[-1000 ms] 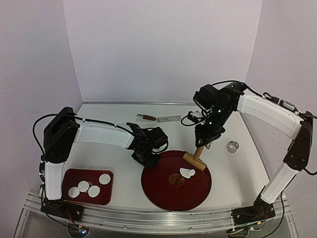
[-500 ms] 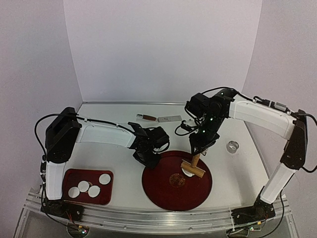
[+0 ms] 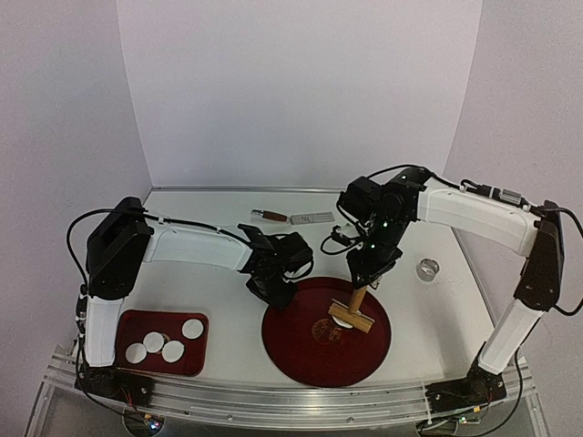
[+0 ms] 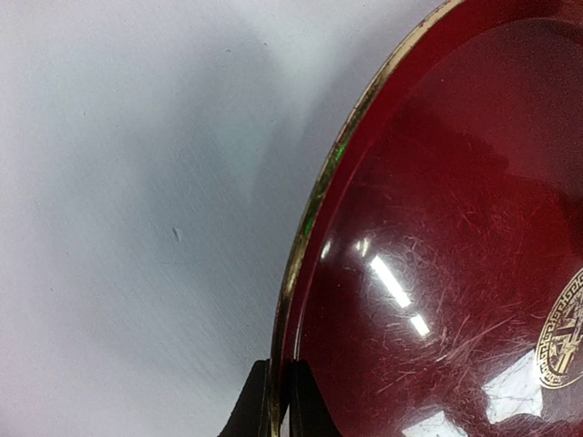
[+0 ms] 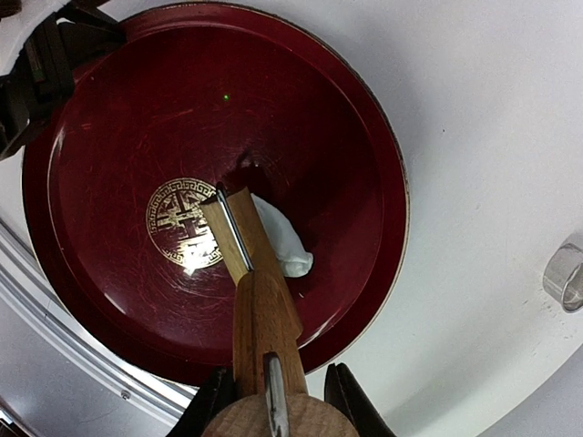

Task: Roll out the dumpling wrappers from the dough

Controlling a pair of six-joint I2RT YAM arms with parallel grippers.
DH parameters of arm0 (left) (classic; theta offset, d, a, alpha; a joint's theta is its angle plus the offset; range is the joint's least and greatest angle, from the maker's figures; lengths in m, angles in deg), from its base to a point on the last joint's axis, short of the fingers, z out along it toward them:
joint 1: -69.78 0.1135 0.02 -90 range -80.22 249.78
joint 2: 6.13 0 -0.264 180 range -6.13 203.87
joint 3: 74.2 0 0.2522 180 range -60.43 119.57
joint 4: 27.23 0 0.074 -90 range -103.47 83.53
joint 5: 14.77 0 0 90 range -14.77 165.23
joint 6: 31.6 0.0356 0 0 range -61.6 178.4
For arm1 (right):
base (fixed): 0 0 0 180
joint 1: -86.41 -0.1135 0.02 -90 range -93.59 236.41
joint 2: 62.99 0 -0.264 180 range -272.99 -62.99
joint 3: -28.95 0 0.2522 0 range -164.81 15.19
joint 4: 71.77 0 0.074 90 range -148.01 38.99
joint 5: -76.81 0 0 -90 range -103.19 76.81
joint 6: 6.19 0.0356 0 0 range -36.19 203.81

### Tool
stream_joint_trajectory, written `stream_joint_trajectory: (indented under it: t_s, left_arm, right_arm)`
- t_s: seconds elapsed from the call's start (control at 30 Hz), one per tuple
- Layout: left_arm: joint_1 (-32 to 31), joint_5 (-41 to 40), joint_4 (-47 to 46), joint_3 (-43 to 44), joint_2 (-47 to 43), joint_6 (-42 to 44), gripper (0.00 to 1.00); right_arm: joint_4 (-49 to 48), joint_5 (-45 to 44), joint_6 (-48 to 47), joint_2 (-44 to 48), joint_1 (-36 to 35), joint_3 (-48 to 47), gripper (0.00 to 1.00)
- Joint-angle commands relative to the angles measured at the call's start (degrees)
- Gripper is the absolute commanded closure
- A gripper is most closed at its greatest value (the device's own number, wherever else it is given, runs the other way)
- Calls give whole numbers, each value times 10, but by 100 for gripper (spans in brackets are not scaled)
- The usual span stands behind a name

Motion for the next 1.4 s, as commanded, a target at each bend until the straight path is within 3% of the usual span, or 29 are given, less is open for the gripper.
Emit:
stream_joint_trajectory:
  t_s: [0.0,0.43,0.87,1.37]
  left_arm:
    - [-5,-40,46,3,17,43,100]
    - [-5,-41,46,-4,14,47,100]
    - [-4,-42,44,-22,5,44,100]
    - [-4,-41,35,-42,-7,34,100]
  right_arm:
    - [-13,-72,-1,-7,-2,8,100]
    - [-42,-105,-10,-24,-2,57,100]
    - [-42,-208,6,-57,-1,83,100]
    - [-59,-182,9,-128,0,108,100]
